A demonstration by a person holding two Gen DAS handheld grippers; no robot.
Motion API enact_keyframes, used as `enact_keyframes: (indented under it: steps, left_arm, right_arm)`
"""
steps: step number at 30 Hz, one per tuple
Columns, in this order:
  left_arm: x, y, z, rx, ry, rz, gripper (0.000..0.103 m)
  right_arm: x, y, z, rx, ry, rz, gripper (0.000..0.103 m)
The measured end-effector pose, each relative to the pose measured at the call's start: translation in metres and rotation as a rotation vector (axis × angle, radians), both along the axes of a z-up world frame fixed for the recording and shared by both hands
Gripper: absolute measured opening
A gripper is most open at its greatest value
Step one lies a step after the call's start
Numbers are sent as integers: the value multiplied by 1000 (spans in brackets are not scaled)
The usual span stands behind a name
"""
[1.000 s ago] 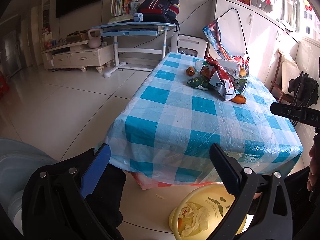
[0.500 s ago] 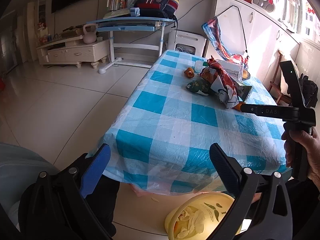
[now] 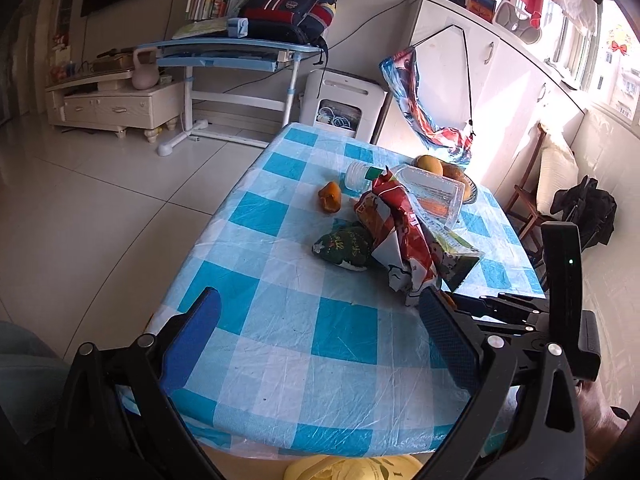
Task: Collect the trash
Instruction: 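Reach the right tool to the table and grasp the orange peel by the milk carton, then lift the peel with the right tool while the left tool grasps the red chip bag, then carry the peel and chip bag over the bucket and open both tools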
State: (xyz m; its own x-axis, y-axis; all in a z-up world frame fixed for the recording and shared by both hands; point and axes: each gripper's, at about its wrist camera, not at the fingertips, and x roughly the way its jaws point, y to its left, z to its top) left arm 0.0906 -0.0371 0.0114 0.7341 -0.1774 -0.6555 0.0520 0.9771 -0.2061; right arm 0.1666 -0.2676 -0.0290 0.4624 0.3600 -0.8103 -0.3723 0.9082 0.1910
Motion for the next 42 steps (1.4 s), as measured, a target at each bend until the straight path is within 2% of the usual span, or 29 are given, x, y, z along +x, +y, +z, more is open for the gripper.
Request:
enact_keyframes:
  steps: [4,9,12,13,14,15,16,17,18,19,25,27,29,30,31,33,36,42]
  left_arm:
    - [39,-25,-5,-22,40,-35,96]
    - [84,-46,-21,-26,99,-29,96]
    - [99,-49,-33,-46,143,-19,96]
    - [102,-50,-36,-59,149,-20,92]
    - [105,-50,-40,-74,157,-27,75]
    - [109,-51,-43,-87,180,-45,64]
    - [111,-52,-45,-90,193,-53,49]
    - [111,-53,-44,-92,184,-63,32]
    - [111,-54,-43,-99,182,-82,25]
    - [110,-54,-40,-87,175,-84,22]
    - [95,-42,-14,-7,94,-76,18]
    - [86,-38,-3,75,52,-72,17]
    - [75,-43,5,219,0,-70,14]
    - [69,-44,9,262,-21,-82,14]
    - [65,-42,13,271,-29,-92,14]
    - [58,-32,18,233,-22,-105,14]
    - [49,-9,18,134,3,-94,14]
    - [18,28,4,3,24,-65,14]
  right_arm:
    - [-4,-1,0,20,14,12,27]
    - [-5,-2,0,33,19,21,27]
    - [-5,-1,0,34,23,27,27]
    - [-4,-2,1,36,26,29,27]
    - [-3,-2,1,38,28,30,27]
    - [-2,-3,1,38,29,33,27]
    - [-1,-3,1,36,32,35,26]
    - [0,-4,0,35,39,36,21]
    - [-1,-5,1,39,46,38,20]
    - [-1,-6,1,41,52,39,19]
    - [-8,-15,6,63,69,24,16]
    - [-11,-20,8,71,69,8,16]
    - [-14,-24,10,73,69,-12,16]
    - [-15,-26,10,75,70,-22,16]
    - [-17,-28,10,81,71,-34,16]
    - [-19,-32,12,100,73,-55,15]
    - [-28,-39,16,132,67,-88,15]
    - [-47,-49,19,199,66,-143,15]
